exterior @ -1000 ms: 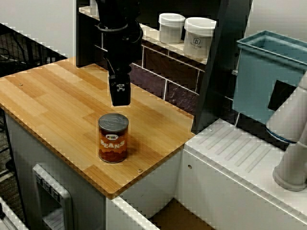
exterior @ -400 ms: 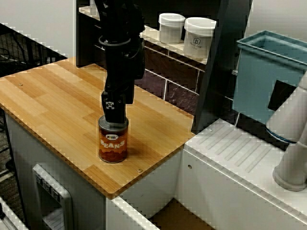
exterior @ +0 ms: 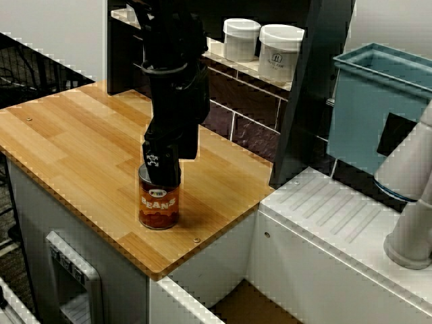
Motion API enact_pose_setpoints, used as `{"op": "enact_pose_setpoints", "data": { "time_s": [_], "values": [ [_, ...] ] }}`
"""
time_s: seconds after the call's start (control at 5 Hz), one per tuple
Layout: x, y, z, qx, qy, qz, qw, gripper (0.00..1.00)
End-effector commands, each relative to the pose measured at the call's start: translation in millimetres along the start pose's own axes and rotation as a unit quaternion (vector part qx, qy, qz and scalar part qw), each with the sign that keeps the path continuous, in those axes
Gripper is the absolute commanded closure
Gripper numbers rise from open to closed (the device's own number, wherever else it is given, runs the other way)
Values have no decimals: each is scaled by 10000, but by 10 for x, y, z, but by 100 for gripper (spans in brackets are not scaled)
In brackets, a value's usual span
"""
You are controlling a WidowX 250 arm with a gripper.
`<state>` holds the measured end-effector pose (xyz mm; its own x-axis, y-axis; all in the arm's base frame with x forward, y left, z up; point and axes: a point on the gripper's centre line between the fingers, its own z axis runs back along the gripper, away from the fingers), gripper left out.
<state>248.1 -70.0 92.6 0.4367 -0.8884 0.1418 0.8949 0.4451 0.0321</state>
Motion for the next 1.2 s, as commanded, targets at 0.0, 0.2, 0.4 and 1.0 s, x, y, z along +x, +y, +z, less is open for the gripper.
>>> {"op": "enact_pose_setpoints", "data": {
  "time_s": [0.0, 0.2, 0.4, 1.0],
  "values": [
    [205, -150, -73, 51, -220, -669, 9975, 0],
    [275, -153, -136, -42, -346, -992, 9945, 0],
    [297, -172, -179, 0, -369, -1223, 9918, 0],
    [114, 75, -74, -82, -359, -2164, 9756, 0]
  ]
}}
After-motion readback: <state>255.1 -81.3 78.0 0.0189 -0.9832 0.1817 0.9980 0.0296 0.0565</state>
